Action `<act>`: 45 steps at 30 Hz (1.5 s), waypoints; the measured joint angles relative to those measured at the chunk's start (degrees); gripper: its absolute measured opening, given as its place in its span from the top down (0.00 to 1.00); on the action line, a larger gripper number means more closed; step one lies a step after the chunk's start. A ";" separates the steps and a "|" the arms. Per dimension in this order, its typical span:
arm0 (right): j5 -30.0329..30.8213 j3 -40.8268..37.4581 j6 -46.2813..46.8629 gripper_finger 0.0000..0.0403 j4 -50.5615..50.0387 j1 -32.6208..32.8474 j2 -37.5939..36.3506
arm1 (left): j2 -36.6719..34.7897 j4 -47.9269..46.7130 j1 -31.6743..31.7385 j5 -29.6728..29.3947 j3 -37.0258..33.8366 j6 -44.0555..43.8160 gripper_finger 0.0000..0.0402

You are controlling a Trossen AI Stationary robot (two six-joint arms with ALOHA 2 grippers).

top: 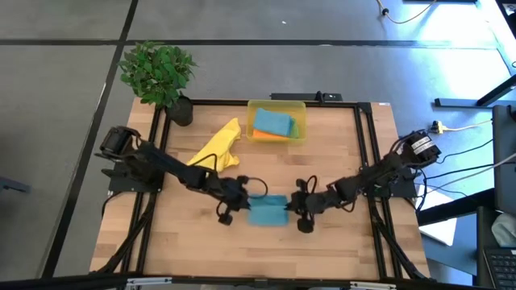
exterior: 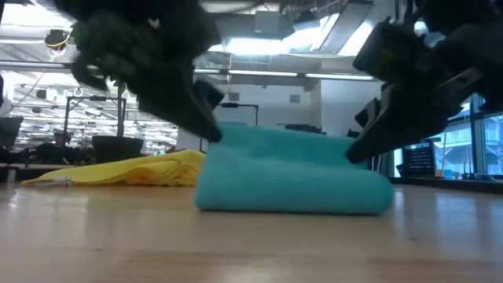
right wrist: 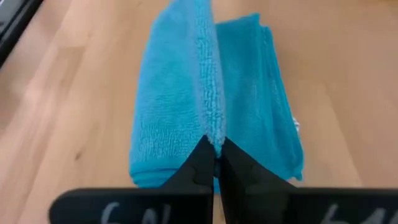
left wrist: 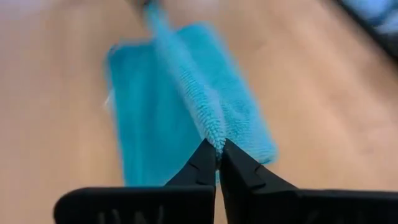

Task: Fold microfiber towels
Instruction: Fold the blue microfiber cloth

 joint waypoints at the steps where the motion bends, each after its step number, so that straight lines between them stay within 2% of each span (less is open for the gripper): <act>1: 0.21 -0.55 0.63 0.99 0.72 -0.72 0.01 | -0.27 -0.02 0.76 -1.26 -1.05 -0.86 1.00; 9: 0.88 -1.34 3.14 0.99 1.36 -4.12 -0.06 | 0.66 1.09 6.09 -2.69 -3.98 -2.20 1.00; 16: 2.91 -1.39 4.09 0.99 1.20 -4.15 -0.05 | 0.66 4.42 6.28 -2.01 -4.03 0.76 1.00; 19: 2.35 -1.41 4.52 0.98 4.27 -3.65 -0.03 | 0.66 4.82 6.28 -2.03 -4.03 0.54 1.00; 25: 2.26 -1.39 4.91 0.98 6.16 -0.90 -0.03 | 0.36 7.55 1.99 -2.26 -4.00 0.08 1.00; 34: 3.38 -1.39 4.60 0.98 6.11 -1.12 -0.03 | 0.36 8.48 2.85 -4.64 -4.00 -2.28 1.00; 41: -1.17 -1.35 1.63 0.98 14.69 4.74 -0.03 | 0.36 10.22 -3.69 -5.78 -3.98 -5.77 1.00; 45: -5.68 0.07 1.78 0.98 14.88 7.53 -0.03 | 0.36 10.83 -7.51 -6.36 -3.05 -8.47 1.00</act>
